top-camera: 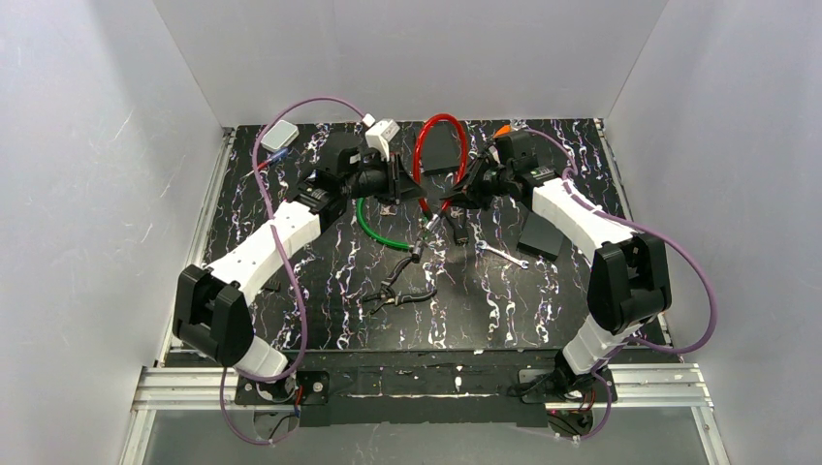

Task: Lock with the key
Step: Lock the lock.

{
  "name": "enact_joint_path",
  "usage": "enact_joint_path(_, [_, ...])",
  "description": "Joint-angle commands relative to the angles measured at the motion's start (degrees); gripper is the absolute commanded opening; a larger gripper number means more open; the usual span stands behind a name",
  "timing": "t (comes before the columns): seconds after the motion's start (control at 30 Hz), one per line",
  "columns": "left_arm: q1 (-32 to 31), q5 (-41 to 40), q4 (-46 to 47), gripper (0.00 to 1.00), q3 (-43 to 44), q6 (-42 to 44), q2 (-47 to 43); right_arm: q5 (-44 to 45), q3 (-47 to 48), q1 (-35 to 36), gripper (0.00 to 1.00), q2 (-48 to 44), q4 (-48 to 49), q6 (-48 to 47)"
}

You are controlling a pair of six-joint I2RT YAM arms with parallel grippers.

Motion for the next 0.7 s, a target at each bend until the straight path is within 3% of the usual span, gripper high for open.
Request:
enact_joint_path(0.0, [0.6,1.0,-3.9,0.05,-3.0,-1.2,-3.3,1.7,2.4,-0.3,0.01,-1.9,0.1,-1.2])
enact_joint_path(0.27, [0.7,3.5,-1.0,0.43,-7.0,-4.2,-4.5,2.5,2.2,-0.4,0.01,-2.3,-0.5,-1.8])
enact_joint_path(0.43, [0.6,4.3,-1.0,0.51,-9.1,-3.0,-5.7,3.1,2.6,-0.4,0.01,-1.9,-1.1,-1.9])
enact_joint_path(0.67, [-1.3,4.6,-1.4,0.51,-13.3,-1.0,-6.9,2.9,2.7,-0.4,0.01,-1.8,-1.1,-1.9])
